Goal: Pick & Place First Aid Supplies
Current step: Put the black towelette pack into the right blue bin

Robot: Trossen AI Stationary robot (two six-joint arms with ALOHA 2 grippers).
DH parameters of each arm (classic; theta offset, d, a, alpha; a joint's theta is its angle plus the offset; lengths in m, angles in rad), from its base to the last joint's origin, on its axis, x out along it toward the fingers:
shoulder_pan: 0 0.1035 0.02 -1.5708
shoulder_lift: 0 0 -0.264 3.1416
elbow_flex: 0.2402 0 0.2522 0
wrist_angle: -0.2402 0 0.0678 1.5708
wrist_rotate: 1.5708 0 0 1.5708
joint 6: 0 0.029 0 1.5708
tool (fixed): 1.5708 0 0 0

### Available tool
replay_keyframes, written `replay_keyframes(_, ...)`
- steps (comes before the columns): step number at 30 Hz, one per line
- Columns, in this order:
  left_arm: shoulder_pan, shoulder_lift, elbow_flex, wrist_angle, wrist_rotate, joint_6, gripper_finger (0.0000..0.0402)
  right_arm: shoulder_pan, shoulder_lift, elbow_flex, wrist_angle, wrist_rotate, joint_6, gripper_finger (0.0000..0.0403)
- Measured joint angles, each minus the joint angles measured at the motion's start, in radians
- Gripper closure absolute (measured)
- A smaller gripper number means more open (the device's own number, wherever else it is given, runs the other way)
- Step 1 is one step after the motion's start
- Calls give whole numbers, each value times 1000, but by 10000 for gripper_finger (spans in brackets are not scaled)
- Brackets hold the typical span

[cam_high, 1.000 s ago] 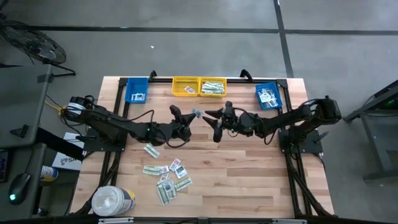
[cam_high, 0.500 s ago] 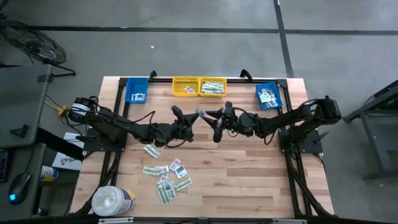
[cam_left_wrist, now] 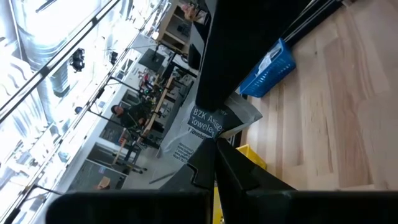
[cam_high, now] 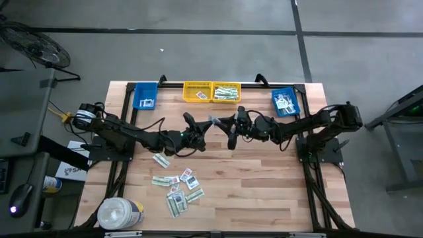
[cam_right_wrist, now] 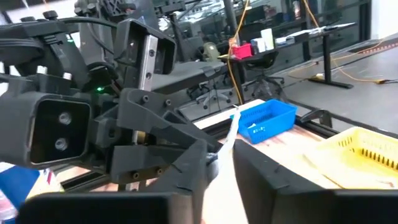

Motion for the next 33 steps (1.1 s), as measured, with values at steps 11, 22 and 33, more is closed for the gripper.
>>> replay_keyframes(11, 0, 0, 0, 0, 8, -16, 398, -1, 0, 0, 0, -30, -62, 400)
replay_keyframes(22, 0, 0, 0, -2, 70, -19, 309, -1, 0, 0, -6, -28, -78, 402)
replay_keyframes(33, -22, -10, 0, -10, -207, -52, 190, -48, -85, 1, -264, 143, -119, 403)
